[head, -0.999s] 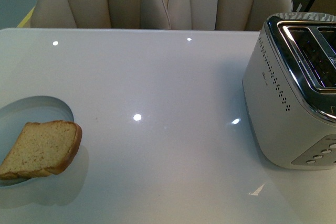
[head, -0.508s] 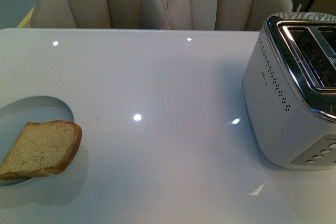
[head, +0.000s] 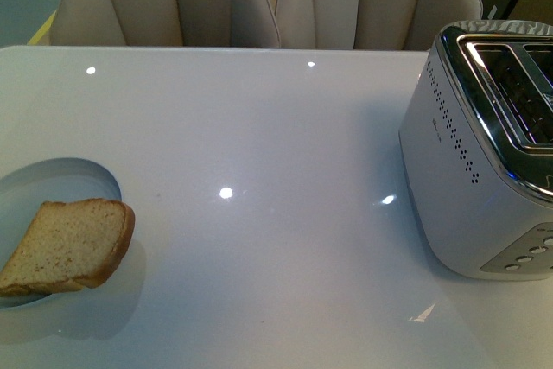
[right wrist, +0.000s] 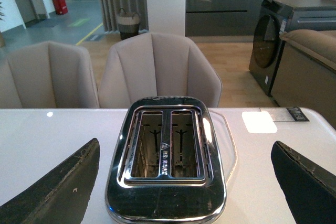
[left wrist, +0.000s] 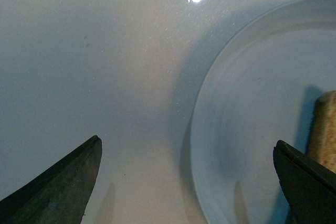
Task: Left arm holds plate, right arm toasts bread
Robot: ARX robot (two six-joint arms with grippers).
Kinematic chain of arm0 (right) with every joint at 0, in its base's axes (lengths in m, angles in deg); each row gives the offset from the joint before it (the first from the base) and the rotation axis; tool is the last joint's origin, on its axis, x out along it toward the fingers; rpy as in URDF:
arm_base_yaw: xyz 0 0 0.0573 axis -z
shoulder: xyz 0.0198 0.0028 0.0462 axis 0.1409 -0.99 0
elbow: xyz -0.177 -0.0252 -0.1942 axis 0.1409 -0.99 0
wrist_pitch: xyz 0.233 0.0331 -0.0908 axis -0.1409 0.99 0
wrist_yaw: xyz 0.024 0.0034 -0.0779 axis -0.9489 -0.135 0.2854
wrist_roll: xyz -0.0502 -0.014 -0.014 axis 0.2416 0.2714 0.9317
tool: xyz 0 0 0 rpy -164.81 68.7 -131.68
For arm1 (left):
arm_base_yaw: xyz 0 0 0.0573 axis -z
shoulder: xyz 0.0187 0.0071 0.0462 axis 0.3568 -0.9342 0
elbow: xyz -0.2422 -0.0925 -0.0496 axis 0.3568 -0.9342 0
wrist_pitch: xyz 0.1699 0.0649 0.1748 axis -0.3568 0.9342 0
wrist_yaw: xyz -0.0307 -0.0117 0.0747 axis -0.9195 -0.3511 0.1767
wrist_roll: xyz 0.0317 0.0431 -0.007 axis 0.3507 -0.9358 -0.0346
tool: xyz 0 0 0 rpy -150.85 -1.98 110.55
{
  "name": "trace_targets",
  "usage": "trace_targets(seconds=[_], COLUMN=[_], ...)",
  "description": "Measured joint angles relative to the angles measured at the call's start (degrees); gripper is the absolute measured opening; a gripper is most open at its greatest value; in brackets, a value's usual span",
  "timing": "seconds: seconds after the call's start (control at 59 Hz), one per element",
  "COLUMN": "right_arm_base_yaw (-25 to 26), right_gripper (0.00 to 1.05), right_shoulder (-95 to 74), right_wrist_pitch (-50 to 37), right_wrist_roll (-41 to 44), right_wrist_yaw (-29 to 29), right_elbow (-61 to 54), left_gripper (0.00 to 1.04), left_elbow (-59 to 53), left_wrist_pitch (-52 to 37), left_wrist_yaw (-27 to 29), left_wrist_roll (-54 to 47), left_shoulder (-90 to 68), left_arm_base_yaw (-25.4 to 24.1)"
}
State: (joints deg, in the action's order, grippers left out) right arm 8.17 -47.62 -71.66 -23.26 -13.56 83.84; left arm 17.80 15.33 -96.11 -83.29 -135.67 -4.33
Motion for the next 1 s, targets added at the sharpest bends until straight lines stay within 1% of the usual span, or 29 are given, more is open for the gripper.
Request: trace_targets(seconds=[0.474,0.677,0.711,0.83,0.864,0.999], right_arm_base_yaw=[0.0,0.0,0.0,0.0,0.0,0.0], right_gripper=[0.96,0.96,0.96,0.96,0.96,0.96], right_shoulder=[0.0,0.0,0.0,0.0,0.0,0.0], right_wrist_pitch=[0.0,0.0,0.0,0.0,0.0,0.0], right_wrist_roll=[0.0,0.0,0.0,0.0,0.0,0.0], right_wrist_yaw=[0.0,0.0,0.0,0.0,0.0,0.0], right_elbow=[0.0,0.0,0.0,0.0,0.0,0.0], left_gripper=[0.98,0.97,0.94,0.74,0.71,0.50], left_elbow=[5.3,6.6,6.8,6.9,6.9,7.1], left_wrist_pitch=[-0.8,-1.1,-1.2,-1.2,-1.2,-0.7], left_wrist_yaw=[0.7,0.0,-0.4,-1.6,-1.9,-2.8], left_wrist_roll=[-0.4,0.7,1.1,3.0,3.3,5.0], left_shoulder=[-8.7,-10.1,-10.3,-10.7,-10.8,-11.0], left_arm_base_yaw=[2.1,2.4,2.5,2.8,2.9,3.0])
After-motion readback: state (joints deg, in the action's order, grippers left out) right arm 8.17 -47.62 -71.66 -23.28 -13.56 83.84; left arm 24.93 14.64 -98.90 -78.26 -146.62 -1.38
